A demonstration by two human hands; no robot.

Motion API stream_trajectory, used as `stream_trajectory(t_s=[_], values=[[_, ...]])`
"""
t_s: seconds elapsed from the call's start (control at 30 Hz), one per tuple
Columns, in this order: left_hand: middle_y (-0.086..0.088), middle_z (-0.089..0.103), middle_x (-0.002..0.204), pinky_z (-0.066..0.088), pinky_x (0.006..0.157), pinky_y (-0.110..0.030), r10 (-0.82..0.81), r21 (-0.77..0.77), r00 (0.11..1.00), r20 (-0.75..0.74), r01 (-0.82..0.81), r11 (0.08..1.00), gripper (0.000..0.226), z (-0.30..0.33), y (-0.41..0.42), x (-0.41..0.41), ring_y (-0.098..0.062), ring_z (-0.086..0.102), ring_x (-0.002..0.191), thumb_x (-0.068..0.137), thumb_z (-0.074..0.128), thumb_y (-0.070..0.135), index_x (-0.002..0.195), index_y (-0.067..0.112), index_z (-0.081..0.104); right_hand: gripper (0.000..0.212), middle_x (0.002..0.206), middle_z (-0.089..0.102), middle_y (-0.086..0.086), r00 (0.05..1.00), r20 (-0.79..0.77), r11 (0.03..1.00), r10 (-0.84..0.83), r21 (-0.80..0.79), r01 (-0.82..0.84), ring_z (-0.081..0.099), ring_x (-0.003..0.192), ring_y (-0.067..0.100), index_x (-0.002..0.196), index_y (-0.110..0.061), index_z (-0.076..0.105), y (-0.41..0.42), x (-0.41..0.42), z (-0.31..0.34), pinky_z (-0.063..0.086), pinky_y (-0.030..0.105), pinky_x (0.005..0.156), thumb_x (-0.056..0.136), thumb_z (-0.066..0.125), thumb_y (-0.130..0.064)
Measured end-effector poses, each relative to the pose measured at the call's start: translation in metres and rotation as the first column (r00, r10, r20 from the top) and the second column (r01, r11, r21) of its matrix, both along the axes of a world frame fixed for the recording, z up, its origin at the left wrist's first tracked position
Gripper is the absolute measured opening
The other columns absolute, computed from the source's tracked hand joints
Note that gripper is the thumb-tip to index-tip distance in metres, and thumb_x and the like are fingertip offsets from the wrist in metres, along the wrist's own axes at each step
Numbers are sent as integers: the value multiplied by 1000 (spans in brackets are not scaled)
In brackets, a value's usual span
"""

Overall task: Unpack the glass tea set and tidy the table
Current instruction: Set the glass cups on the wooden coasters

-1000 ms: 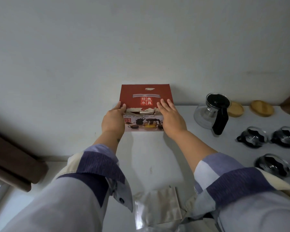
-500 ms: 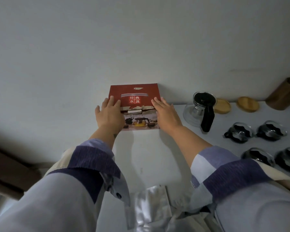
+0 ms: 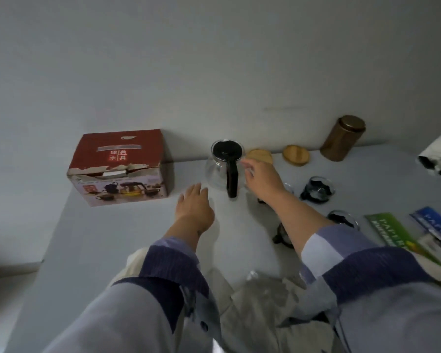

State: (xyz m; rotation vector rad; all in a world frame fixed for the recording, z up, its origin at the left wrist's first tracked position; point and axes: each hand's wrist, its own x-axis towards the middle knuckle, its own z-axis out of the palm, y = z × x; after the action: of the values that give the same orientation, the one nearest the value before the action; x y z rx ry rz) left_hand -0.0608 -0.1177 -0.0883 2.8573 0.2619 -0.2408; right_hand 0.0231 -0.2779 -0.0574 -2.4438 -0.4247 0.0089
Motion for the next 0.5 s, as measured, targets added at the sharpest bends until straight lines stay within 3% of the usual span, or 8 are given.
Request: stream_trajectory(t_s=[0.13,0.23,0.3,0.37,0.5], values=[[-6,-6,160,6,119,-46,14,-44,982,-189,-23,999,76,-26,-42,7,-23,-5,148,97,45,38,152,8,2,33,124,64,11,990,-77,992,-122,3,122,59,113,29,127,-13,60,-45,34,-13,48,39,98,98,45,-15],[-8,-11,160,4,119,-49,27,-79,972,-232,-46,996,76,-42,-66,16,-25,-10,147,99,38,42,151,5,-4,30,124,64,11,972,-127,980,-196,0,198,59,113,29,120,-11,65,-72,68,-24,49,39,97,97,45,-15],[-9,-12,159,2,119,-48,51,-82,975,-215,-70,994,68,-55,-79,22,-24,-12,147,102,28,38,151,5,-6,28,119,65,8,955,-194,973,-225,-4,229,60,110,27,112,-13,69,-85,91,-33,48,34,93,97,45,-15],[-8,-16,159,-2,120,-45,98,-34,982,-159,-105,994,62,-72,-89,23,-21,-15,146,103,19,35,150,6,-9,25,99,63,9,929,-272,964,-249,19,264,60,97,24,92,-12,70,-91,115,-48,47,32,85,97,45,-15],[-4,-17,158,-8,119,-38,132,21,991,31,-133,991,58,-96,-96,15,-17,-17,145,101,8,36,150,11,-9,20,93,67,16,821,-465,874,-331,178,453,65,82,28,99,0,65,-89,153,-82,55,40,78,88,53,-12]])
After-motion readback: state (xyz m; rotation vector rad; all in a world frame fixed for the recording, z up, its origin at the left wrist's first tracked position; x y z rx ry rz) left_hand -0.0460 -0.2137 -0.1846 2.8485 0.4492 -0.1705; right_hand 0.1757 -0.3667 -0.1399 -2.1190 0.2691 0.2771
